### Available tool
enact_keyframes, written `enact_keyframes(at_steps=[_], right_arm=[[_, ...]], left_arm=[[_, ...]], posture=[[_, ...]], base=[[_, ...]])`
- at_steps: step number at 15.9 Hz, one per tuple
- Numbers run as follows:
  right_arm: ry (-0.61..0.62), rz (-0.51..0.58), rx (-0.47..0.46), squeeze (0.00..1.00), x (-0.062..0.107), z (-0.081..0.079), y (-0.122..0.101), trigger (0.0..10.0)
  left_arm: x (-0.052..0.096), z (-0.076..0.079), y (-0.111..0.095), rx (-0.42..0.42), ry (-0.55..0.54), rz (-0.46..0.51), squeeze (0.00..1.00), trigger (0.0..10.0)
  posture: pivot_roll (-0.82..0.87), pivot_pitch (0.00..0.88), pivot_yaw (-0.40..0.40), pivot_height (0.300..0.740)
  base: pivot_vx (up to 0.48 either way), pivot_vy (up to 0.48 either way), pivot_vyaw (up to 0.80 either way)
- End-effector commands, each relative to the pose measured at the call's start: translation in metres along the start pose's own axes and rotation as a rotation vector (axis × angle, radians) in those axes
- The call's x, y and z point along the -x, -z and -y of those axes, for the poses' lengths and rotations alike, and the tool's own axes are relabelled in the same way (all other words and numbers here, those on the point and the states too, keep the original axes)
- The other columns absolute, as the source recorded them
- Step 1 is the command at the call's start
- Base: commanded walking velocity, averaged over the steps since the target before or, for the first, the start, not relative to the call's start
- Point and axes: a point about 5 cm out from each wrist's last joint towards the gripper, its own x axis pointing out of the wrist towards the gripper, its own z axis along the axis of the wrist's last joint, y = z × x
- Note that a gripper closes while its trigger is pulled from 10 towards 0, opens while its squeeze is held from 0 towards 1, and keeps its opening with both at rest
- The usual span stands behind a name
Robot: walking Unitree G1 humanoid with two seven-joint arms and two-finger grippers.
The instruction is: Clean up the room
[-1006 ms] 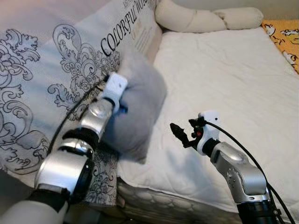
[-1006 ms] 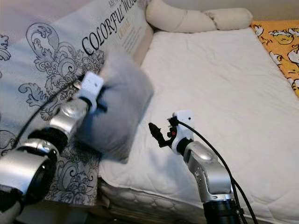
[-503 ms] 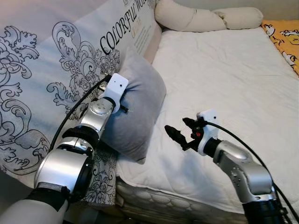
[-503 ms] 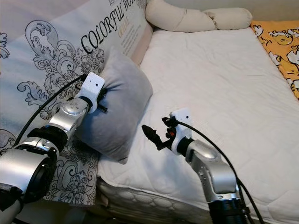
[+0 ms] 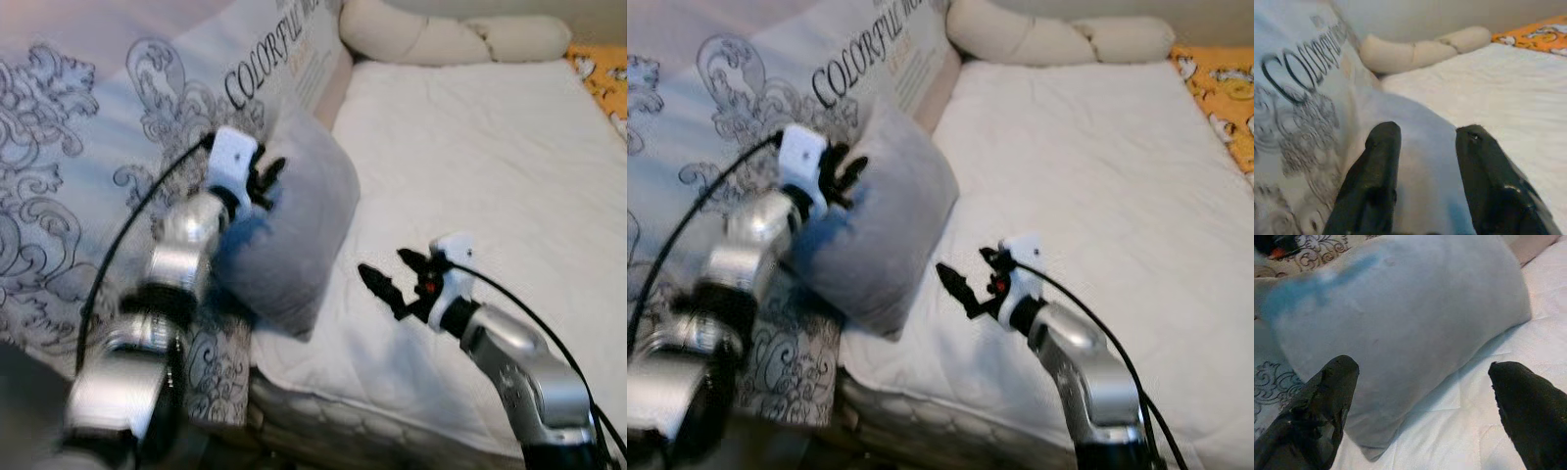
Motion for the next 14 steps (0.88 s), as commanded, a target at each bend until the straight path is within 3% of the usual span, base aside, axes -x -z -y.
enact_keyframes(at_steps=[1, 4, 5, 6, 7, 8, 9, 10, 12, 14], right_arm=[[0.036, 0.053, 0.015, 1.0, 0.003, -0.001, -0.007, 10.0], [0.185, 0.155, -0.045, 1.0, 0.004, -0.001, -0.014, 10.0], [0.232, 0.177, -0.067, 0.11, 0.005, 0.0, -0.016, 10.0], [0.232, 0.177, -0.067, 0.11, 0.005, 0.0, -0.016, 10.0], [0.263, 0.175, -0.065, 0.0, 0.006, -0.001, -0.014, 10.0], [0.284, 0.166, -0.053, 0.0, 0.005, -0.001, -0.013, 10.0], [0.292, 0.161, -0.049, 0.0, 0.005, -0.002, -0.013, 10.0], [0.306, 0.136, -0.03, 0.0, 0.006, -0.002, -0.009, 10.0], [0.317, 0.106, -0.024, 0.0, 0.006, -0.005, -0.003, 10.0], [0.309, 0.093, -0.03, 0.0, 0.004, -0.009, 0.002, 10.0]], left_arm=[[0.006, 0.005, -0.01, 0.001, -0.003, 0.051, 0.97, 10.0], [0.046, 0.03, -0.002, 0.053, -0.091, 0.039, 0.98, 10.0], [0.06, 0.034, 0.002, 0.055, -0.121, 0.011, 0.98, 10.0], [0.06, 0.034, 0.002, 0.055, -0.121, 0.011, 0.98, 10.0], [0.079, 0.037, 0.011, 0.063, -0.16, -0.053, 0.98, 10.0], [0.099, 0.035, 0.025, 0.086, -0.236, -0.118, 0.98, 10.0], [0.105, 0.035, 0.028, 0.094, -0.259, -0.133, 0.98, 10.0], [0.122, 0.035, 0.032, 0.101, -0.308, -0.184, 0.98, 10.0], [0.134, 0.032, 0.031, 0.092, -0.36, -0.224, 0.98, 10.0], [0.134, 0.03, 0.03, 0.078, -0.371, -0.236, 0.98, 10.0]], posture=[[-0.05, 0.0, 0.087, 0.74], [-0.03, 0.0, 0.059, 0.74], [-0.01, 0.0, 0.046, 0.74], [-0.01, 0.0, 0.046, 0.74], [0.0, 0.0, 0.045, 0.74], [0.0, 0.0, 0.05, 0.74], [0.0, 0.0, 0.05, 0.74], [0.0, 0.0, 0.039, 0.74], [0.03, 0.0, 0.025, 0.74], [0.04, 0.0, 0.033, 0.74]], base=[[0.0, 0.0, 0.0], [0.0, -0.306, 0.0], [0.0, -0.48, 0.0], [0.0, -0.48, 0.0], [0.0, -0.48, 0.0], [0.0, -0.48, 0.0], [0.0, -0.48, 0.0], [0.0, -0.48, 0.0], [0.0, -0.48, 0.0], [0.0, -0.48, 0.0]])
